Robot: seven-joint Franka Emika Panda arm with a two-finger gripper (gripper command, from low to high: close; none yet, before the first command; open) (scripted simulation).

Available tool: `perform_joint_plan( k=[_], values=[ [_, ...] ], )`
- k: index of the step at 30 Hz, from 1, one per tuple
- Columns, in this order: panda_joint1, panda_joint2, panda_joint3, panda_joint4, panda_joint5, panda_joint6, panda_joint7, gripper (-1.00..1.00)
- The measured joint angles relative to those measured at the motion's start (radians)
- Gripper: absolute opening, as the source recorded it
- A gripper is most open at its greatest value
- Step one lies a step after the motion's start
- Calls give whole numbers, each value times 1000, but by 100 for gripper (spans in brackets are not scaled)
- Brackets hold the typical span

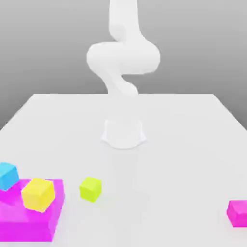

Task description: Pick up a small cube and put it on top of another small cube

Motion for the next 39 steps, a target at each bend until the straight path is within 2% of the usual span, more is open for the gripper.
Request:
perform_joint_plan(
  k=[13,18,23,26,27,34,39],
  values=[
    [-139,439,-45,-377,-45,346,100,0],
    [-180,664,-83,-537,-12,517,108,0],
    [-212,863,-46,-537,56,675,66,0],
    [-250,972,-9,-518,64,764,59,0],
    [-256,992,-2,-514,64,781,58,-100],
    [-258,989,-1,-515,59,779,62,-100],
    [-242,830,-25,-544,25,650,89,-100]
  ],
)
